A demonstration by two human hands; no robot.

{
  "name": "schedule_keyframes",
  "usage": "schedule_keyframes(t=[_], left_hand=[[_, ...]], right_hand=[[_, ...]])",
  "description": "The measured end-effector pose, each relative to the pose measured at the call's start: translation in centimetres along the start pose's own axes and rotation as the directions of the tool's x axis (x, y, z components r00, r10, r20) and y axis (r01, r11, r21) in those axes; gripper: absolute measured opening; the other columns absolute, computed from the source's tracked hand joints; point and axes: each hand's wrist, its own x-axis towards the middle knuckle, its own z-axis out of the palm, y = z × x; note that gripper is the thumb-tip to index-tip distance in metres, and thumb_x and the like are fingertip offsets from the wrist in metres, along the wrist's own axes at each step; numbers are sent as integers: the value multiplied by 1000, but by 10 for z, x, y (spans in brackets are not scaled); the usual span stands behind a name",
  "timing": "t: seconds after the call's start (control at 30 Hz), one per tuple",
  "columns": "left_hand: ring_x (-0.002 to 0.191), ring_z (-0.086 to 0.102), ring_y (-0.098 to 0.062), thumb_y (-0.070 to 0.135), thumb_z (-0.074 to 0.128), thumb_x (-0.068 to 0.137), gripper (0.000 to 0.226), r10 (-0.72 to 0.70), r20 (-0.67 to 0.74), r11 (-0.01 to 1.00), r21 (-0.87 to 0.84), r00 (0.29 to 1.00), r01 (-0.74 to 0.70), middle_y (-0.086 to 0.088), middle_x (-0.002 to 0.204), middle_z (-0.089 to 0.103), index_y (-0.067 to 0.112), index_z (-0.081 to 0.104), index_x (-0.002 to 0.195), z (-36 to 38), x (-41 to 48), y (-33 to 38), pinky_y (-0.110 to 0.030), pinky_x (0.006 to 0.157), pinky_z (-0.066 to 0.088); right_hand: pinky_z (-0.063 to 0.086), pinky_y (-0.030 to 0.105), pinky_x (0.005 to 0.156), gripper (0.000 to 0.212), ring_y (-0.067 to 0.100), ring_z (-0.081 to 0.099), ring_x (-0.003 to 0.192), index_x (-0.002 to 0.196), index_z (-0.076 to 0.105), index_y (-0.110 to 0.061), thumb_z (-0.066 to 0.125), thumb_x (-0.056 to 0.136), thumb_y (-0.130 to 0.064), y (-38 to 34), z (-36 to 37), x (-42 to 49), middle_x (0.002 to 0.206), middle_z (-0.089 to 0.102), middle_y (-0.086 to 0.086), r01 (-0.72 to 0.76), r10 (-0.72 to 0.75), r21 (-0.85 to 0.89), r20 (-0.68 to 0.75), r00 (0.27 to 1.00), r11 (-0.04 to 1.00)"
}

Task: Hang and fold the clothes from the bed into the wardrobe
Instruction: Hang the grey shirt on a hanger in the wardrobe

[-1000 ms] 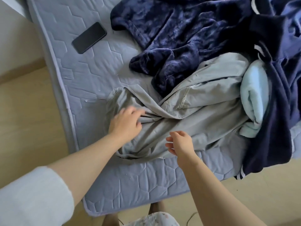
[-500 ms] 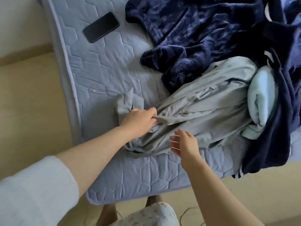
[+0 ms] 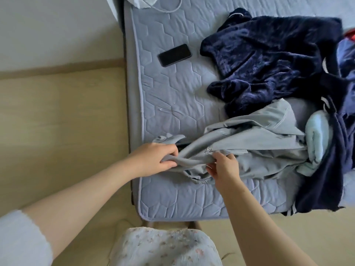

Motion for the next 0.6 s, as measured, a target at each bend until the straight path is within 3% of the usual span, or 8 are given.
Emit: schedule_keyframes(t=[0.1,0.2,0.3,0.47,0.6], left_hand=[[82,51,-14,38,61,84,15,-48,-3,997,56,999,48,11,86,53,31,54,95,-23,-45,-17,-28,65,40],[64,46,-11,26,65,84,7,-152,-145,982,-132,978,133,9,66,52,20,62,85,-45,-93,-31,-14,50,30],[52,40,-9,16,60,85,16,-285,-274,933,-301,918,200,7,57,47,24,54,73,-68,-135,-39,-23,50,30],[56,42,-12,8,58,85,29,-308,-513,902,-426,801,74,5,60,49,28,47,66,-134,-185,-32,-20,51,33],[56,42,-5,4,63,80,31,-290,-709,890,-446,643,-91,8,61,49,27,49,65,-189,-212,-10,-12,51,32]], right_hand=[[45,25,56,18,15,51,64,78,42,-13,52,89,-4,14,20,-47,78,51,8,31,-31,-5,49,998,999],[45,24,58,16,16,56,64,80,44,-12,52,90,-2,24,45,-102,76,55,7,67,-68,14,95,993,998],[45,24,56,14,16,55,60,81,46,-11,51,89,-2,29,74,-151,73,56,7,115,-119,38,139,983,993],[47,18,51,18,12,53,58,78,52,-13,48,88,0,-11,112,-221,75,59,5,335,-343,71,226,912,939],[49,19,52,20,10,52,52,76,50,-13,49,87,3,-65,127,-276,70,56,6,493,-528,191,262,808,849]])
